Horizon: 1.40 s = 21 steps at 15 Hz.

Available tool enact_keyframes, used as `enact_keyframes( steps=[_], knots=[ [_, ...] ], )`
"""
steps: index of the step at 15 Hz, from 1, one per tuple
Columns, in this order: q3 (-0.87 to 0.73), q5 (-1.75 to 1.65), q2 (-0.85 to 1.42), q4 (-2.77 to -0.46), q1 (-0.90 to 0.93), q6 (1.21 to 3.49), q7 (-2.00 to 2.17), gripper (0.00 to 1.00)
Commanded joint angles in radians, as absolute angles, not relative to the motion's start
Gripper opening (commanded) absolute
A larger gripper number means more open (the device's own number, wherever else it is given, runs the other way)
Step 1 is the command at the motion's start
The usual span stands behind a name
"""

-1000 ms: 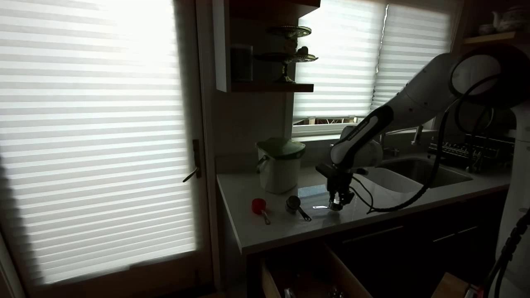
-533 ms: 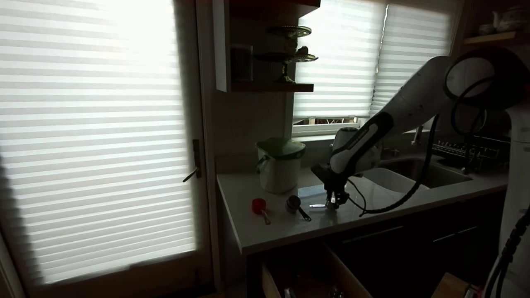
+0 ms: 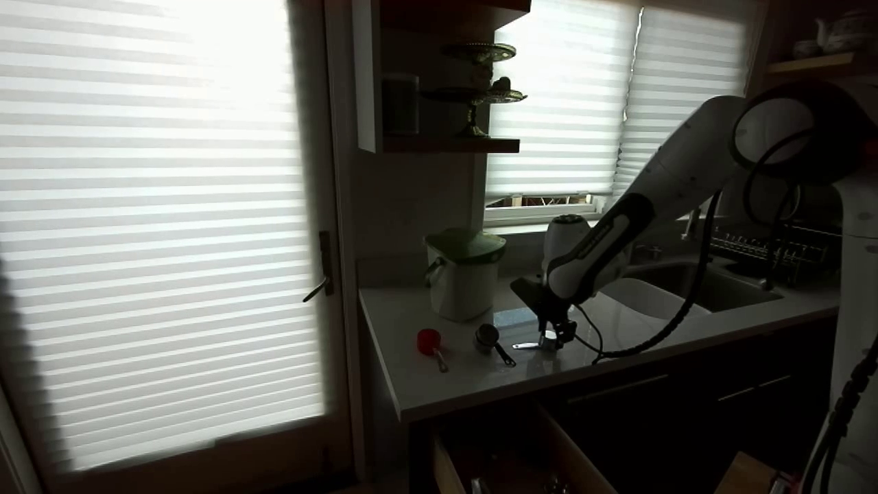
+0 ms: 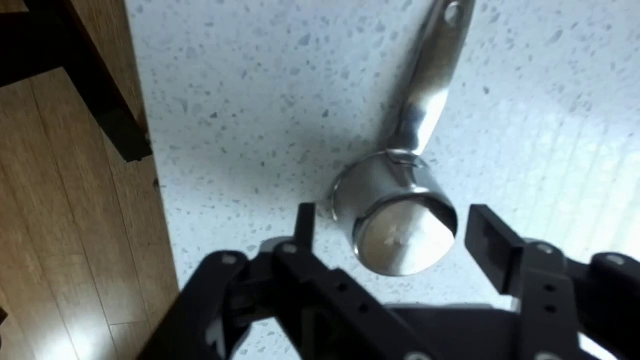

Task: Take the metal measuring cup out of the drawer

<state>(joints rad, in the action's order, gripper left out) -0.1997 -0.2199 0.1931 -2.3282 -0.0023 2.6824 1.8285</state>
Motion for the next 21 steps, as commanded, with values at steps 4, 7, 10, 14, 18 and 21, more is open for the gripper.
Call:
enact_keyframes(
  steps=[4, 7, 10, 14, 18, 21],
  knots=[
    [-0.195, -0.244, 0.096, -2.383, 0.004, 2.646, 1.799, 1.00],
    [-0.181, -0.293, -0.023, -2.452, 0.005, 2.647, 1.780, 1.00],
    [-0.135, -0.432, -0.171, -2.536, -0.021, 2.642, 1.749, 1.00],
    [-0.048, -0.497, -0.354, -2.643, -0.075, 2.627, 1.603, 1.00],
    [0.002, -0.441, -0.511, -2.755, -0.086, 2.636, 1.357, 1.00],
    [0.058, -0.394, -0.485, -2.737, -0.125, 2.650, 1.295, 1.00]
  ],
)
